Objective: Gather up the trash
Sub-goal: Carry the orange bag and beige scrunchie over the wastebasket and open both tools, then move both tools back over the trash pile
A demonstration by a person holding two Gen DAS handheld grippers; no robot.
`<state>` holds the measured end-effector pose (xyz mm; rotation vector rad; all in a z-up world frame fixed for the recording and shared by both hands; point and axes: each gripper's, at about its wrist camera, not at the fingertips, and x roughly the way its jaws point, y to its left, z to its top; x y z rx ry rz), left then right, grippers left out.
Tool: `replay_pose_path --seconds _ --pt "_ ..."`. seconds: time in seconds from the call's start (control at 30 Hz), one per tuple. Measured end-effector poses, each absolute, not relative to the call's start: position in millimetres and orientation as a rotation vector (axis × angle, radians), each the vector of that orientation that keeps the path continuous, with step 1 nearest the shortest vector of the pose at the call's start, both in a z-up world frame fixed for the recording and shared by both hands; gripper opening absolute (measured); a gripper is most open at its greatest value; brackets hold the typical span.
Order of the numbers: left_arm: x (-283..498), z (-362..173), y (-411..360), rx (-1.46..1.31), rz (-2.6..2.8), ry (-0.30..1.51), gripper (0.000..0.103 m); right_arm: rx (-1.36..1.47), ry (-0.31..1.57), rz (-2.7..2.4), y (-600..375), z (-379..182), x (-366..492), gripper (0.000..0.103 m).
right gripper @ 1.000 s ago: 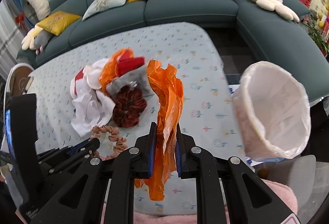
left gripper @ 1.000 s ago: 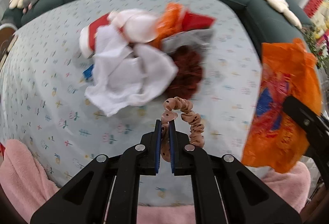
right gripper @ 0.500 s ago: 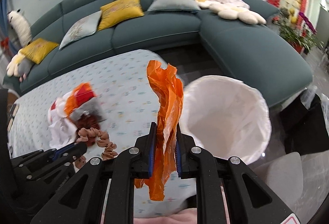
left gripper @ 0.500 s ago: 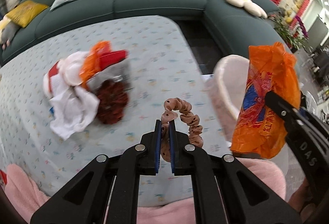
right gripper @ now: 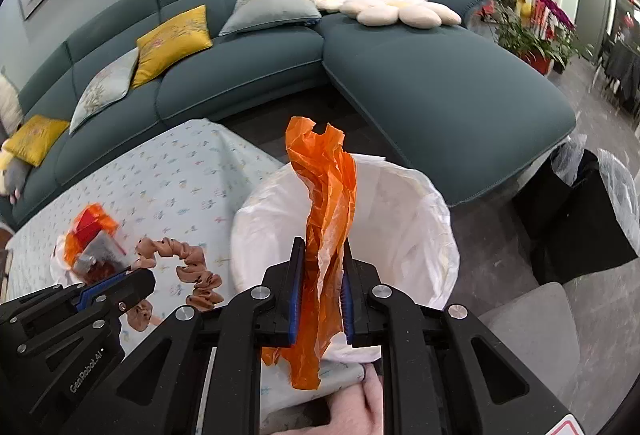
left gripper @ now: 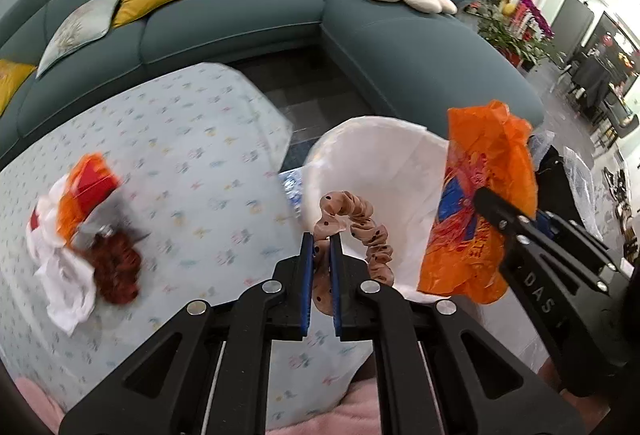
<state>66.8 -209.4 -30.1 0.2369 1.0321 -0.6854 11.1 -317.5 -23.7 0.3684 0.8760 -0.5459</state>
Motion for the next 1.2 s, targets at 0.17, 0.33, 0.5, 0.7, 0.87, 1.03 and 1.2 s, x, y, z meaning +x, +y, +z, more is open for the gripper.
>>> replay_pose_path --seconds 0.17,0.33,0.5,0.7,0.87,1.03,1.2 --pt "74.7 -34.1 -238.4 0.234 -0.73 1.046 0.011 0.379 0.883 -0.565 -339.1 -28.1 14.2 0.019" --pt "82.3 -38.1 -254.9 0.238 -0.736 1.022 0.044 0.423 0.878 -0.577 -357.6 -29.2 19.1 0.039" --pt "86.7 -31.6 -256.0 0.22 -0.721 0.994 0.06 0.418 0.834 -0.636 -365.2 -19.3 15.8 0.06" --pt "94.5 -26.6 -238.2 0.19 -0.683 0.995 0.062 0.407 0.816 -0.64 -362.1 -8.4 14.3 0.061" --pt "99.6 -23.6 -211.5 0.153 -0.635 1.0 0.062 0.391 0.799 -0.629 -349.3 2.5 15.3 0.066" --pt "102.0 -18.7 -179.8 0.14 -0.577 0.987 0.066 0.361 0.792 -0.597 -325.9 13.5 20.8 0.067" --pt "106.2 -14.1 -141.4 0.104 -0.515 0.979 0.073 0.336 0.791 -0.551 -297.2 21.4 30.3 0.067"
